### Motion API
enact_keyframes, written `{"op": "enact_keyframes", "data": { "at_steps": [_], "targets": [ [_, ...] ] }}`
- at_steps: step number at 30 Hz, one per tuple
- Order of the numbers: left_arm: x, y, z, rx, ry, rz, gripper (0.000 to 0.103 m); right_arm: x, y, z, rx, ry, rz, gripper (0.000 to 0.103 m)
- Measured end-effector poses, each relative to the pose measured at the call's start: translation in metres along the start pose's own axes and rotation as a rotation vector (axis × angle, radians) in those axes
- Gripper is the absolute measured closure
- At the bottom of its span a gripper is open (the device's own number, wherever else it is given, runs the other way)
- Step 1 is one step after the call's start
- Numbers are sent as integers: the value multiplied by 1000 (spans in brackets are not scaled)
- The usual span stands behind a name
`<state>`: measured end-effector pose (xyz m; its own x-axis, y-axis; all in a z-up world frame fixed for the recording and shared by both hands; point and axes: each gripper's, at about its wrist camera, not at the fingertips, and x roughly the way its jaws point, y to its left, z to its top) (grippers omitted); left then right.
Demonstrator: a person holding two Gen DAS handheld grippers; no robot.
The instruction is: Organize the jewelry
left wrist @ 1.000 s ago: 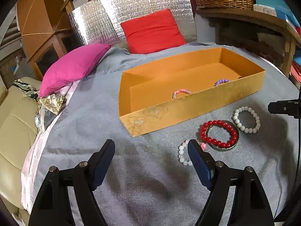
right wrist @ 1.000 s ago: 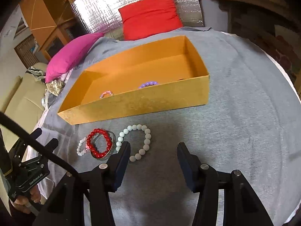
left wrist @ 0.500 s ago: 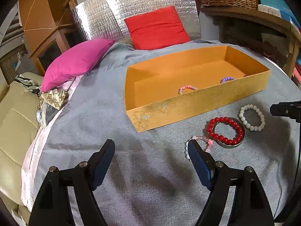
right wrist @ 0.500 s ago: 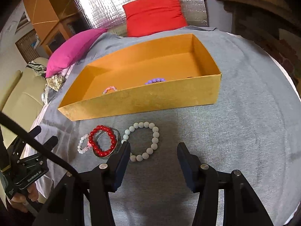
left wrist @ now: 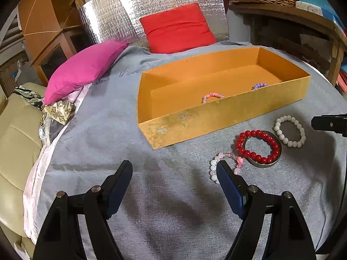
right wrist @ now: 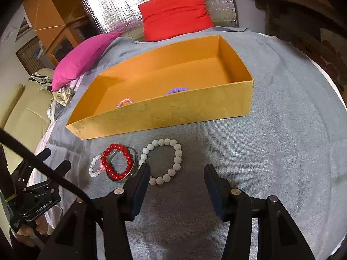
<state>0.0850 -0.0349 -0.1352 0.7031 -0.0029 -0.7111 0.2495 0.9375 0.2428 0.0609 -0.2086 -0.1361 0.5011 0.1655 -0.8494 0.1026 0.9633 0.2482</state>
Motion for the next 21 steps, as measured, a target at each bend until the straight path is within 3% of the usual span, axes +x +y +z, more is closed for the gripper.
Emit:
{"op": "enact_keyframes", "data": {
  "at_steps": [21],
  "targets": [
    [7, 7, -2, -17, 18, 0, 23, 5, 9, 0, 0, 18, 24, 48]
  ]
}}
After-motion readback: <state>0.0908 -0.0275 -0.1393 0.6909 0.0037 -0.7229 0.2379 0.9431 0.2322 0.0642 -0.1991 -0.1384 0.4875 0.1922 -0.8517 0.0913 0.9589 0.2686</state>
